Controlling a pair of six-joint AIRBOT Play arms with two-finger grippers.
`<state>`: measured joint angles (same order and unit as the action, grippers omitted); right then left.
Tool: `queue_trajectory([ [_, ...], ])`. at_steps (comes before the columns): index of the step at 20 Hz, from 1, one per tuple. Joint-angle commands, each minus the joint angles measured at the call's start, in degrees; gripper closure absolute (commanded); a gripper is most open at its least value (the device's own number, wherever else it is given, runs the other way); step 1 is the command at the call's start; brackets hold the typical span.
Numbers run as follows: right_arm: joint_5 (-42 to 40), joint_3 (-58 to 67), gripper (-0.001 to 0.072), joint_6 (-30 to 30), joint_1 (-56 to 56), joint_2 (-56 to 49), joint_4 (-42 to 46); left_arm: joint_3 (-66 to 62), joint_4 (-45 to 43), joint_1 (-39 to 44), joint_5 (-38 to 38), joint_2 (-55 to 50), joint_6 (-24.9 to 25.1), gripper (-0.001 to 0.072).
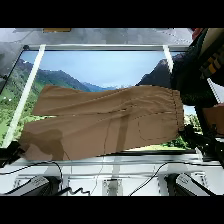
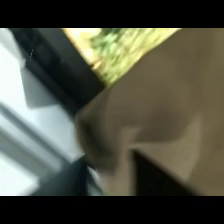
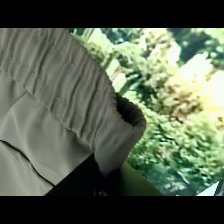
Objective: Fold the clothes and pants, and hang the long-sleeved shirts on hangers.
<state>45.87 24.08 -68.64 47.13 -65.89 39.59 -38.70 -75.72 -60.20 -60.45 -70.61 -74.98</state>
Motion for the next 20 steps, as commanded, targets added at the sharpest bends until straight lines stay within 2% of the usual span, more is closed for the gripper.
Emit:
queue_trajectory([
  [1, 2.99, 1.73, 0.0685, 0.66, -0.02, 0.07, -0.11, 0.90, 1.68, 0.00, 4.15, -0.33, 0.52, 0.0690],
  [3, 6.23, 3.80, 0.0685, 0.85, -0.02, 0.48, 1.40, 0.81, 4.44, 0.00, 4.09, -0.26, 2.97, 0.0686],
  [6, 11.39, 7.41, 0.0686, 0.74, -0.02, 5.51, 9.49, -0.61, 14.93, 0.00, 3.89, 1.84, 9.86, 0.0687],
  [7, 12.28, 8.17, 0.0686, -0.17, 0.02, 8.28, 13.29, -1.53, 18.99, 0.00, 3.89, 3.23, 11.85, 0.0687],
  [9, 14.16, 8.28, 0.0686, -5.84, 0.02, 13.92, 21.94, -3.10, 23.56, 0.00, 3.96, 6.08, 14.97, 0.0687],
  [13, 19.87, 8.31, 0.0685, -11.52, 0.02, 23.23, 34.45, -3.58, 23.30, 0.00, 3.56, 9.18, 15.02, 0.0687],
  [20, 27.02, 8.31, 0.0685, -13.94, 0.00, 32.52, 38.75, -3.61, 23.34, 0.11, 2.40, 9.29, 15.04, 0.0687],
])
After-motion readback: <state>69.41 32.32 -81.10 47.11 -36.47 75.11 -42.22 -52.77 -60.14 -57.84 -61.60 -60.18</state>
